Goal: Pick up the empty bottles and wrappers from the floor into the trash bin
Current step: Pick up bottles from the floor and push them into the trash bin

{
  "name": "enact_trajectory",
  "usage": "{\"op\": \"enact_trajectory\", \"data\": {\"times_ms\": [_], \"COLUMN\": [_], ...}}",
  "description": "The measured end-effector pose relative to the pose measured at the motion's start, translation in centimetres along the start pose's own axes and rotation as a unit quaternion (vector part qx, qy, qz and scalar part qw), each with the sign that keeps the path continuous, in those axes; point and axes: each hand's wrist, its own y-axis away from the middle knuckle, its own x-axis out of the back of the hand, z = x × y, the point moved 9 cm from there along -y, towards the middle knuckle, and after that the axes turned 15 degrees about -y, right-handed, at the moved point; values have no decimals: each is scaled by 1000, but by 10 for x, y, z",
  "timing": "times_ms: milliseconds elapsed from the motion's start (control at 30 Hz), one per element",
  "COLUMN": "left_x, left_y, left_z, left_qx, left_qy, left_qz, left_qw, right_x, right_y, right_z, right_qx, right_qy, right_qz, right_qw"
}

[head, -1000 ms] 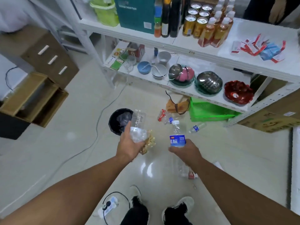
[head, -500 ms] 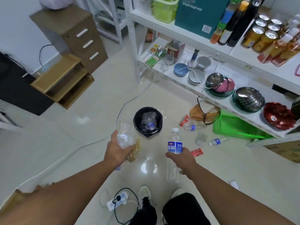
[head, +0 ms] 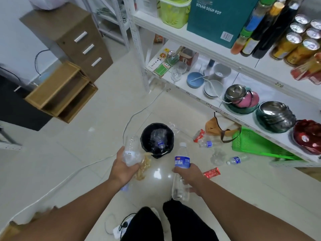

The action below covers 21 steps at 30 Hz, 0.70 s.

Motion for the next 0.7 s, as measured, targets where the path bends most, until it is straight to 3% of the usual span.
{"op": "enact_trajectory", "data": {"times_ms": [233,400,700], "left_x": [-6,-23,-96], "left_y": [-51,-111,-281], "left_z": [22,39,29], "left_qx": [-2,-25,-107], "left_qy": [-14,-42,-89], "left_qz": [-8,-56,-95], "left_qw": [1000,997,986], "right_x": [-18,-29,-80], "right_y": [-33,-73,-243], "right_z": [-43,-52,-24], "right_qx": [37,32,2], "right_qy": [20,2,-27], "right_qz": [-31,9,61], "right_qw": [999,999,998]}}
